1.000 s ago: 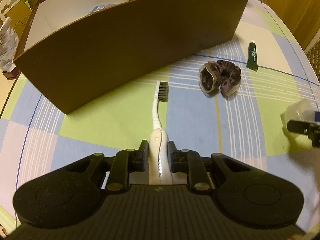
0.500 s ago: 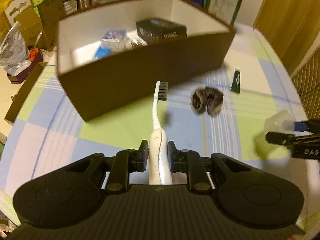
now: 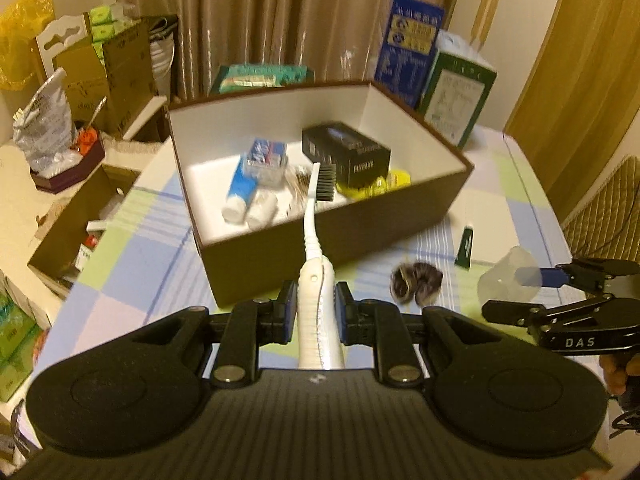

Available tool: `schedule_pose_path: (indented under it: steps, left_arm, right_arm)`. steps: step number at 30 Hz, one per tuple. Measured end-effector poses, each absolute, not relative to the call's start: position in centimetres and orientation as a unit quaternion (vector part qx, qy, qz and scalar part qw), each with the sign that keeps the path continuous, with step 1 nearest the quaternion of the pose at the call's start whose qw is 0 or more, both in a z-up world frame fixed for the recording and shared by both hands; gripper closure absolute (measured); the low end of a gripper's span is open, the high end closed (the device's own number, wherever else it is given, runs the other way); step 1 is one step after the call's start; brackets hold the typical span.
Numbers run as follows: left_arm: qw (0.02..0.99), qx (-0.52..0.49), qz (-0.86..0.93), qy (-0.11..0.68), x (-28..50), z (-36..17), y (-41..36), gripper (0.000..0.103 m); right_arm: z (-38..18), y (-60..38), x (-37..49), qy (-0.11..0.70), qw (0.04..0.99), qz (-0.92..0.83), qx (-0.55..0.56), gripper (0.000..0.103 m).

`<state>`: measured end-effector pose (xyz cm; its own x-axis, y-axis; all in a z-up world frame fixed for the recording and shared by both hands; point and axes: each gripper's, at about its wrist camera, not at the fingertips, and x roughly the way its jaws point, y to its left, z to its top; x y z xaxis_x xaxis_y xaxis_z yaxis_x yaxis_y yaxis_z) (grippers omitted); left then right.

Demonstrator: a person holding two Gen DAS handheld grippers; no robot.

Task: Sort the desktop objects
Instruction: 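Carry the toothbrush with the left tool while the right tool carries the cup over the box, then lower the toothbrush and cup into the box and open both tools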

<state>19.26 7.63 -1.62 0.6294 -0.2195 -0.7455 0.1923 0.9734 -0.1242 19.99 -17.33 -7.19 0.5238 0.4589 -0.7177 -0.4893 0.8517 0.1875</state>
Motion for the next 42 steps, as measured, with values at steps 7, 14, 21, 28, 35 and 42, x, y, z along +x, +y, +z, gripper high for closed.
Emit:
schedule_pose_path:
  steps: [7,14,21,28,35,42]
  left_arm:
    - [0.917,-0.015,-0.120,0.380,21.9,0.8,8.9,0.087]
    - [0.932,-0.013,-0.118,0.343,26.1,2.8,9.5,0.087]
    - [0.938,-0.006,-0.109,0.330,30.8,3.1,9.6,0.087]
    - [0.934,-0.013,-0.105,0.340,34.3,1.8,9.7,0.087]
    - [0.925,-0.016,-0.106,0.365,36.1,-0.5,9.7,0.087]
    - [0.911,-0.017,-0.107,0.397,37.2,-3.4,9.7,0.087]
  right_arm:
    - [-4.1,-14.7,23.6,0.372,0.879,0.296,-0.028,0.034]
    - [-2.1,-11.3,27.9,0.348,0.882,0.315,-0.046,0.034]
    - [-2.0,-8.3,32.6,0.350,0.879,0.316,-0.069,0.034]
    - [-3.5,-6.4,35.4,0.364,0.875,0.305,-0.093,0.034]
    - [-5.8,-5.6,37.2,0.390,0.865,0.296,-0.110,0.034]
    - [-7.8,-5.5,37.9,0.414,0.853,0.294,-0.121,0.034]
